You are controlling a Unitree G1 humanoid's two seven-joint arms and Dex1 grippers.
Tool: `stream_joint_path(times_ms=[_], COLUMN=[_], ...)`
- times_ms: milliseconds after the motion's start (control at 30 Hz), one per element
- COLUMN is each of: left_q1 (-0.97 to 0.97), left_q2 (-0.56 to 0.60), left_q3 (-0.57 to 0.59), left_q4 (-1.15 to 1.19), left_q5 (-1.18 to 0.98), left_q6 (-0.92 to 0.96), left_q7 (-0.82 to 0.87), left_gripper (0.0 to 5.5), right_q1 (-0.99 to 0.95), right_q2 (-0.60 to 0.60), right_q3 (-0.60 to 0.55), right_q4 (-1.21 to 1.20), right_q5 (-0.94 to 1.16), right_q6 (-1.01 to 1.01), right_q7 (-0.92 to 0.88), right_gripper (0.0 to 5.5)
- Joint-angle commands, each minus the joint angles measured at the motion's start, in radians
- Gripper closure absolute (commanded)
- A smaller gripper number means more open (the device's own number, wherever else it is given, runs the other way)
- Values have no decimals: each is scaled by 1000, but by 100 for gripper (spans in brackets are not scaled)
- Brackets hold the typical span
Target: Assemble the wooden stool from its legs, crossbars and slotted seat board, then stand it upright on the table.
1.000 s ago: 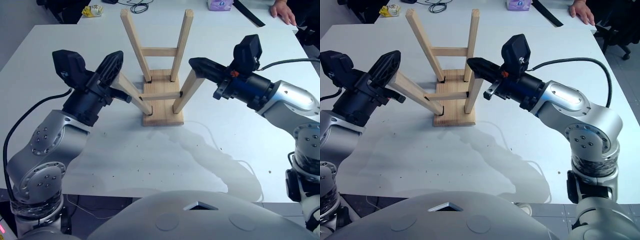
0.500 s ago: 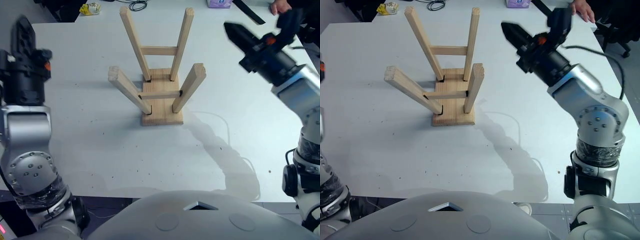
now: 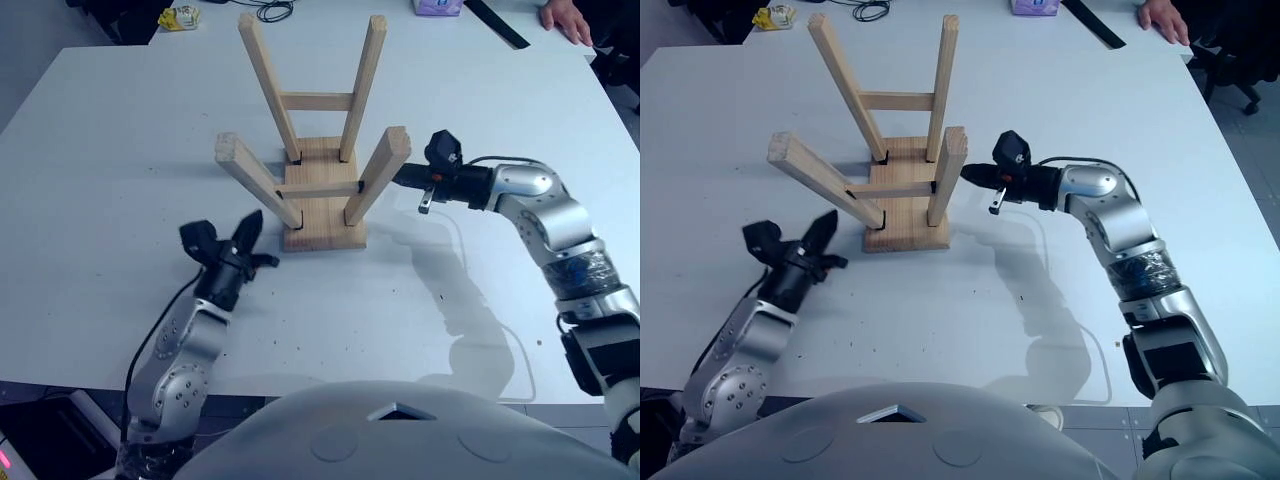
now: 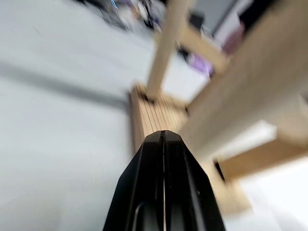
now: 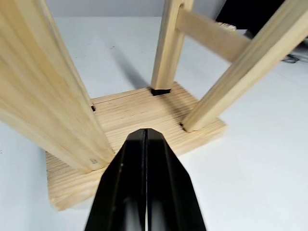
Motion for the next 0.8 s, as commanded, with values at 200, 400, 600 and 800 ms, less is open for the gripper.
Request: stream_joint_path(times_ms=[200,400,600,800], left_q1=[25,-86,-10,-50], left_q2=[6,-30,-36,-38], left_q3=[-45,-3,-15,-8], left_q4=[-71,-22,-40,9], left_q5=[30,63,96,124], left_q6=[61,87,90,97], left_q7=[-34,28,9,-11], left_gripper=[549,549,549,549], right_q1=[193,250,199,11], right_q2=[-77,-75,-206,0], right_q3=[-36,-93,-111,-146], right_q4=[-292,-479,-190,44], right_q5=[46,109,-119,-167], right_q6=[93,216,47,-89], right_q7=[139,70,93,-26], right_gripper=[550,550,550,550])
